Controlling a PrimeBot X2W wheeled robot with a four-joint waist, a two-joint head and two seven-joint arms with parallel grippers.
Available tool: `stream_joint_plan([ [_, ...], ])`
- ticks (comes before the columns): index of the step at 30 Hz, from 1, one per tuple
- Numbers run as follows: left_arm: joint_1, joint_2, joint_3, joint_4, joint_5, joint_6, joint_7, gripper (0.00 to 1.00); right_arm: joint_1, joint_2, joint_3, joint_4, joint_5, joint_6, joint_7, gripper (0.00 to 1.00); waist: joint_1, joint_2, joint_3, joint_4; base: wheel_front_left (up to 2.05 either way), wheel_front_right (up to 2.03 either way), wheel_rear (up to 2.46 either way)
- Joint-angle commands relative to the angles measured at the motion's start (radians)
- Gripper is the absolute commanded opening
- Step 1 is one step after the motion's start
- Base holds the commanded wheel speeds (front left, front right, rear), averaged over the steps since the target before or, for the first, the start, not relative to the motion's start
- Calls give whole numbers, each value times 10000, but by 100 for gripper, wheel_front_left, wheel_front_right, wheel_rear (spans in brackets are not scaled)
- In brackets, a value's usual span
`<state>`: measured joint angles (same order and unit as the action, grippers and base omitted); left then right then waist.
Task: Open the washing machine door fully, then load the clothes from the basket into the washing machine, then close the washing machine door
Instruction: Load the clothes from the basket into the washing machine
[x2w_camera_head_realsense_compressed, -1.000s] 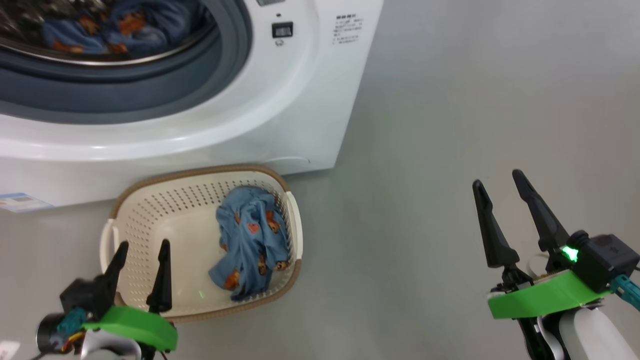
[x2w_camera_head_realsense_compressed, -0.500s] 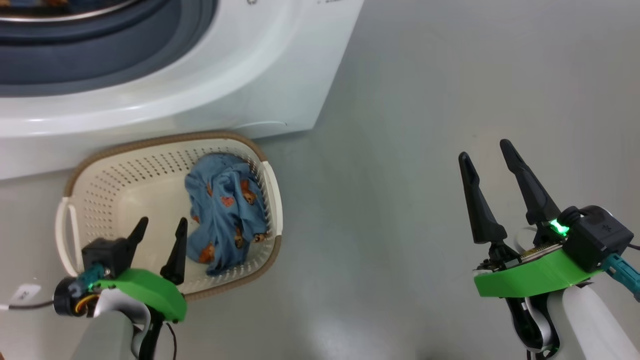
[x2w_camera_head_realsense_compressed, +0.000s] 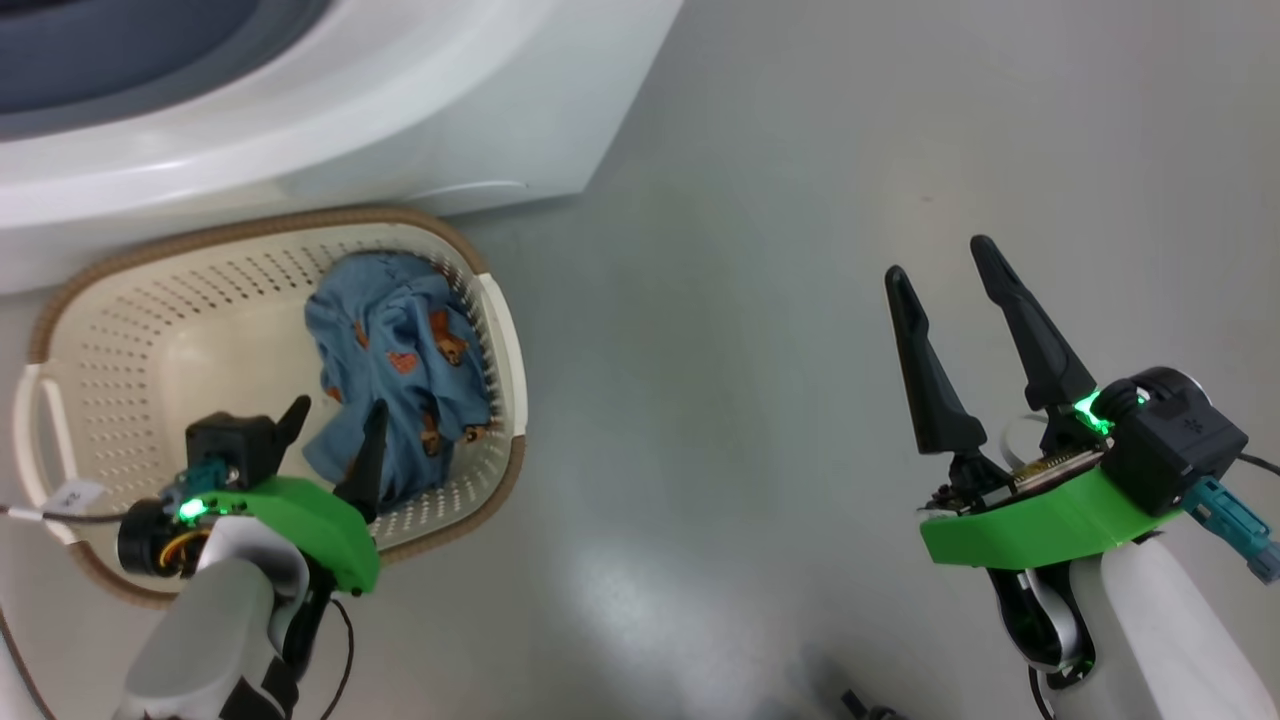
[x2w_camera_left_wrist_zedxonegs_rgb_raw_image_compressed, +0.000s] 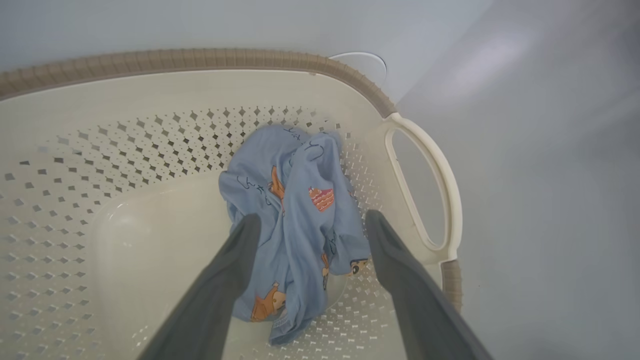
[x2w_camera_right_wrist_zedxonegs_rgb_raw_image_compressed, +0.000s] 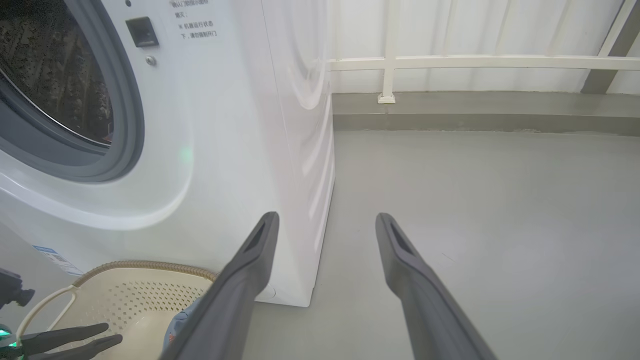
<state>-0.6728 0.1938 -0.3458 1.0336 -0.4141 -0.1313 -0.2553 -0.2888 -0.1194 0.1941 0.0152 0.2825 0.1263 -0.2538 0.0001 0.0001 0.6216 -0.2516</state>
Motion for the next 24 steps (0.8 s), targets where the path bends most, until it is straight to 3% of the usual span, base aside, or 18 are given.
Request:
stream_joint_plan([
  [1, -192, 259, -17, 125, -257, 6, -18, 100, -61, 13, 251, -243, -149, 44, -80, 100, -1, -1, 333, -204, 0, 0, 0],
  [24, -2028, 987, -2308, 1559, -2143, 6, 976, 100, -584, 299, 769, -356, -264, 44, -80, 100, -1, -1, 1379, -908, 0, 0, 0],
])
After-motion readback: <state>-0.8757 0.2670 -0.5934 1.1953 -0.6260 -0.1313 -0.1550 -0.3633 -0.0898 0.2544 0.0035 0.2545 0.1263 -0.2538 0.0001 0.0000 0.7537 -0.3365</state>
